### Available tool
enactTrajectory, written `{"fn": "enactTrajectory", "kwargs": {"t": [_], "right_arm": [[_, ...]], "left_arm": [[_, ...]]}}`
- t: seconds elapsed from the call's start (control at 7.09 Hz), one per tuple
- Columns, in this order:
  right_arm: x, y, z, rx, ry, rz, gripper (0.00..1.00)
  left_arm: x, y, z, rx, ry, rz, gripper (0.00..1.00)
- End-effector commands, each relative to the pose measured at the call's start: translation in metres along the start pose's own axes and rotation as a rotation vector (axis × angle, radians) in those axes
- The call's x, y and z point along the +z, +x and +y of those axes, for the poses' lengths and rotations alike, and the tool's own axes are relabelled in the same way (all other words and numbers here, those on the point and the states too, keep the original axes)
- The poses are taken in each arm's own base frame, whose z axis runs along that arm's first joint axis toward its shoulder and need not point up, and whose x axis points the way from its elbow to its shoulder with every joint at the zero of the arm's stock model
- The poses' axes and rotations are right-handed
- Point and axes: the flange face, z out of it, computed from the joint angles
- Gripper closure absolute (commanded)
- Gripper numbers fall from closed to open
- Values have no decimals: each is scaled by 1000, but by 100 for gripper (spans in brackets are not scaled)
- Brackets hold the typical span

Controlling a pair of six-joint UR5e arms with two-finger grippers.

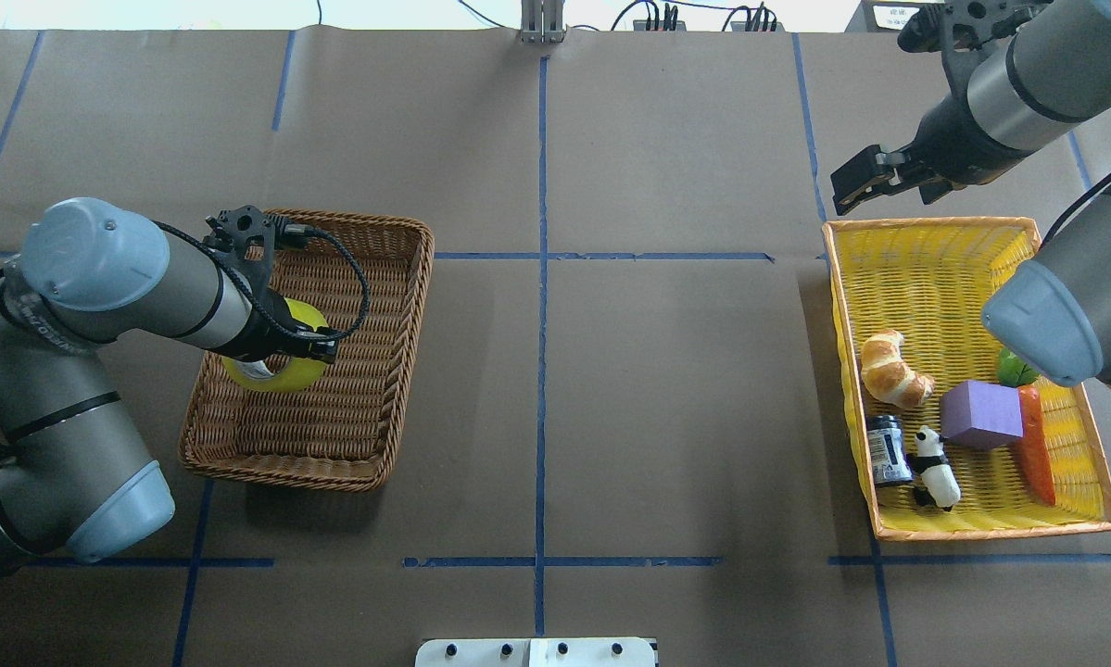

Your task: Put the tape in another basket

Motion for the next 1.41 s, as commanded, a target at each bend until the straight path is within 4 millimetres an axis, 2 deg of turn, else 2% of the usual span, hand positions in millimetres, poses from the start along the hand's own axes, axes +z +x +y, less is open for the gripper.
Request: {"fn": "enactTrajectory", "kwargs": {"t": [0.0, 0.14, 0.28, 0.56, 0.71, 0.85, 0.99, 1.13, 1.27], "right_arm": [[1, 27, 1, -17, -21, 3, 0], [3, 35, 2, -16, -24, 10, 0], [2, 36, 2, -18, -23, 10, 0], [5, 45, 1, 2, -35, 9, 0], [4, 64, -5, 12, -62, -21, 0], [-3, 87, -9, -20, -69, -32, 0], [-4, 121, -3, -56, -76, -19, 0], [-5, 164, 7, -96, -86, -6, 0], [-4, 210, 17, -136, -104, -13, 0]], "left_arm": [[7, 25, -7, 79, 13, -104, 94], [11, 27, -4, 84, 14, -115, 65], [12, 22, -5, 85, 37, -138, 1], [8, 17, -9, 81, 55, -168, 0], [-8, 18, -9, 68, 46, -184, 0], [-32, 9, -16, 56, 32, -196, 0], [-69, -15, -37, 132, -17, -157, 0], [-110, -60, -63, 80, -31, -100, 0], [-127, -120, -62, 22, -60, -80, 0]]}}
